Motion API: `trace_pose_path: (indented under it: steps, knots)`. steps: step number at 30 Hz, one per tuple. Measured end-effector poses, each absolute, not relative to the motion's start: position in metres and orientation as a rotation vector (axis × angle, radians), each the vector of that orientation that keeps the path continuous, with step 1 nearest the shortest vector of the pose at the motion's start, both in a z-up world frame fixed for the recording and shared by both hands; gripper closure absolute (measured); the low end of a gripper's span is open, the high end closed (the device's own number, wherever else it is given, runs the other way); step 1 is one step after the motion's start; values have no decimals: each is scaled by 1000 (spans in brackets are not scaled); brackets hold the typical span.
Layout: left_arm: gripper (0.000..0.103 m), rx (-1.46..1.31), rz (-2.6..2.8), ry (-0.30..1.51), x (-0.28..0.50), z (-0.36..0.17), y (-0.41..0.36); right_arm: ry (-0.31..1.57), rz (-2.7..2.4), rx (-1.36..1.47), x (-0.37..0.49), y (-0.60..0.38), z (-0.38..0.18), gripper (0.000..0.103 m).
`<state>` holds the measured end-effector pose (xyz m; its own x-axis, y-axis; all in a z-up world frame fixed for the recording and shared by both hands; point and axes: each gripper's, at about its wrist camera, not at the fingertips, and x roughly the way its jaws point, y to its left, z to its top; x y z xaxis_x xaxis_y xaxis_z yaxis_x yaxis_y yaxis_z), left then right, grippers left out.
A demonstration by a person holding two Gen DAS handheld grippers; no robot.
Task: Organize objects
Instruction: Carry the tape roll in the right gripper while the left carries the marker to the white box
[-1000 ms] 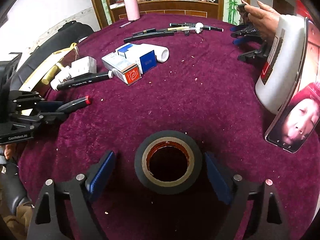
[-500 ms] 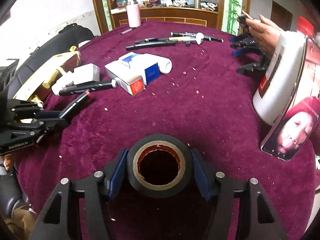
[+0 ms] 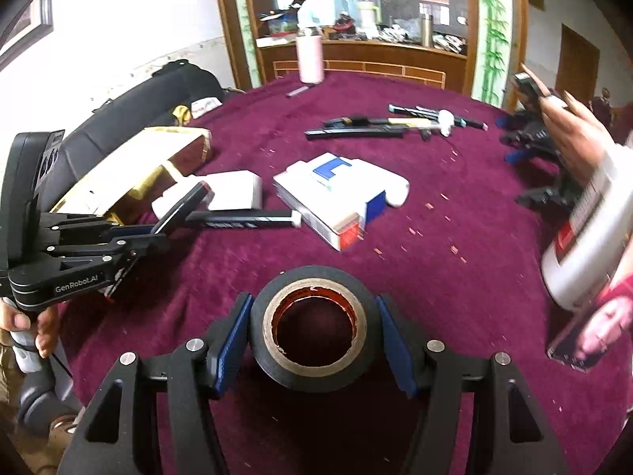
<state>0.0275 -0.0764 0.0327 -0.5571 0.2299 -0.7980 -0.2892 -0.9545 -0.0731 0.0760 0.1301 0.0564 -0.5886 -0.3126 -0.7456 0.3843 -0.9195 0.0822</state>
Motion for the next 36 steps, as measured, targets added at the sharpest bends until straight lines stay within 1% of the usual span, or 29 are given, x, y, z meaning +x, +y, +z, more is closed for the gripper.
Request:
trace_pose_path:
  steps: [4, 23, 28, 36]
  knots:
    - [89, -1246, 2581, 93, 33, 43, -85, 134, -2470, 1127, 75, 116, 58, 36]
    - [89, -1172, 2696, -32, 57, 72, -126, 189, -2430, 1097, 79, 92, 64, 36]
    - [89, -1157, 2756, -52, 63, 80, -145, 199, -2419, 1084, 79, 86, 66, 36]
    - [89, -1174, 2850, -136, 69, 84, -187, 211, -2390, 1070, 79, 75, 67, 36]
